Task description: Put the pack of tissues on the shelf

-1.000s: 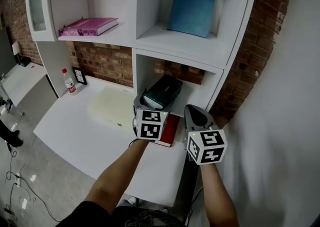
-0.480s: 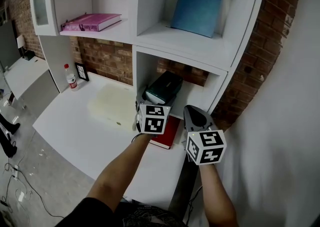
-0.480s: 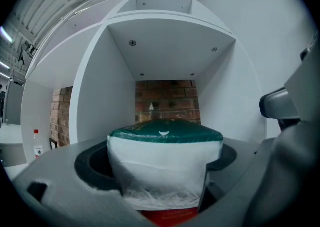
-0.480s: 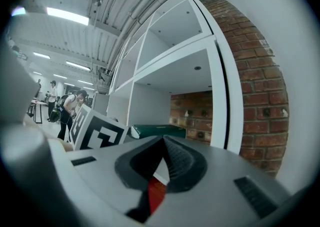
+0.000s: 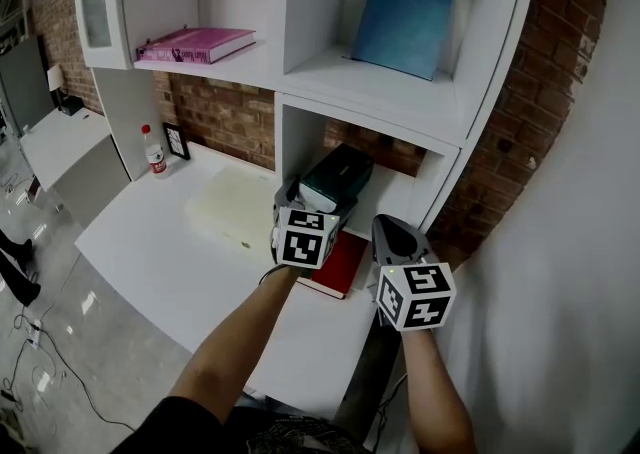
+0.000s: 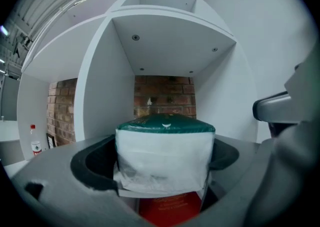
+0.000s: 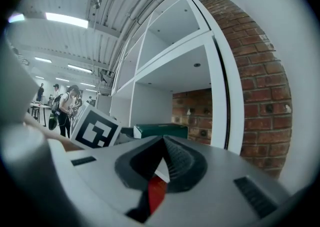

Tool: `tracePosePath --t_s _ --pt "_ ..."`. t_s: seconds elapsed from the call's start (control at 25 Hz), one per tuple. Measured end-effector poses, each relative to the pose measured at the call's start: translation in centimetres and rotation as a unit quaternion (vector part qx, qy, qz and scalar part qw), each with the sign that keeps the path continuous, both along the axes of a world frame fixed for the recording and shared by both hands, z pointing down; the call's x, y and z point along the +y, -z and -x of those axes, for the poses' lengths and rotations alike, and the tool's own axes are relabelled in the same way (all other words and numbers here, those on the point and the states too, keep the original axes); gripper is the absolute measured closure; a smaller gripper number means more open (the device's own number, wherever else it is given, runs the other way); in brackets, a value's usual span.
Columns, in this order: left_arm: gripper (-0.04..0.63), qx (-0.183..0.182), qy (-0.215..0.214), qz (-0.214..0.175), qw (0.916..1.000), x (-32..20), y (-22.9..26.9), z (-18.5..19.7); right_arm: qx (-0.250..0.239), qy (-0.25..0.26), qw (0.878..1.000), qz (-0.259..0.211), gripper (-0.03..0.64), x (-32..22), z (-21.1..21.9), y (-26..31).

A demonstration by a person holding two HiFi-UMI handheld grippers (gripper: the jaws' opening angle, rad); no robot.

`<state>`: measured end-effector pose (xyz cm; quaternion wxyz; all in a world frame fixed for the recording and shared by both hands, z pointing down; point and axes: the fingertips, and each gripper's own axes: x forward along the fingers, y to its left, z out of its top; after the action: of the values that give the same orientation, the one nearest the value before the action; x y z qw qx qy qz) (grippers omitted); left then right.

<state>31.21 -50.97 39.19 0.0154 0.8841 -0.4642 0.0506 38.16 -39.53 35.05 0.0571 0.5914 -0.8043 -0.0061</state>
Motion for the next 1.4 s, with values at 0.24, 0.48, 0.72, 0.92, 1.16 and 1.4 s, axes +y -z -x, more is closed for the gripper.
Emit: tracePosePath --t_s 0.24,0.48,0.72,0.92,1.16,1.4 --pt "0.075 -0.009 0.002 -0.007 0.9999 2.4 0.9 1.9 -0.007 0.015 1.0 -0.001 0.612 0.6 0.5 0.8" --pt "0.137 -0.01 -0.011 0.012 0.9998 5.4 1.7 4.4 -0.012 0.032 0.999 0.001 0.612 1.3 1.3 0.9" --pt "0.243 -0.018 -0.03 0.01 0.9993 8.0 2.7 6.3 -0.003 0.032 0.999 -0.002 0.612 2.1 1.7 0.8" --pt "0.386 -0.029 -0.055 0.0 0.998 9.8 3.9 8.1 0.002 0.009 1.0 -0.005 0.612 3.2 1.9 1.3" --pt "0.548 -0.038 -0.07 -0.008 0.9968 11.4 5.2 11.4 -0.002 -0.026 1.0 -0.011 0.612 5.4 3.3 2.2" --pt "0.591 -0.042 -0.075 -0.021 0.996 13.0 5.8 13.5 -0.004 -0.051 0.999 -0.017 0.614 8.1 4.8 3.0"
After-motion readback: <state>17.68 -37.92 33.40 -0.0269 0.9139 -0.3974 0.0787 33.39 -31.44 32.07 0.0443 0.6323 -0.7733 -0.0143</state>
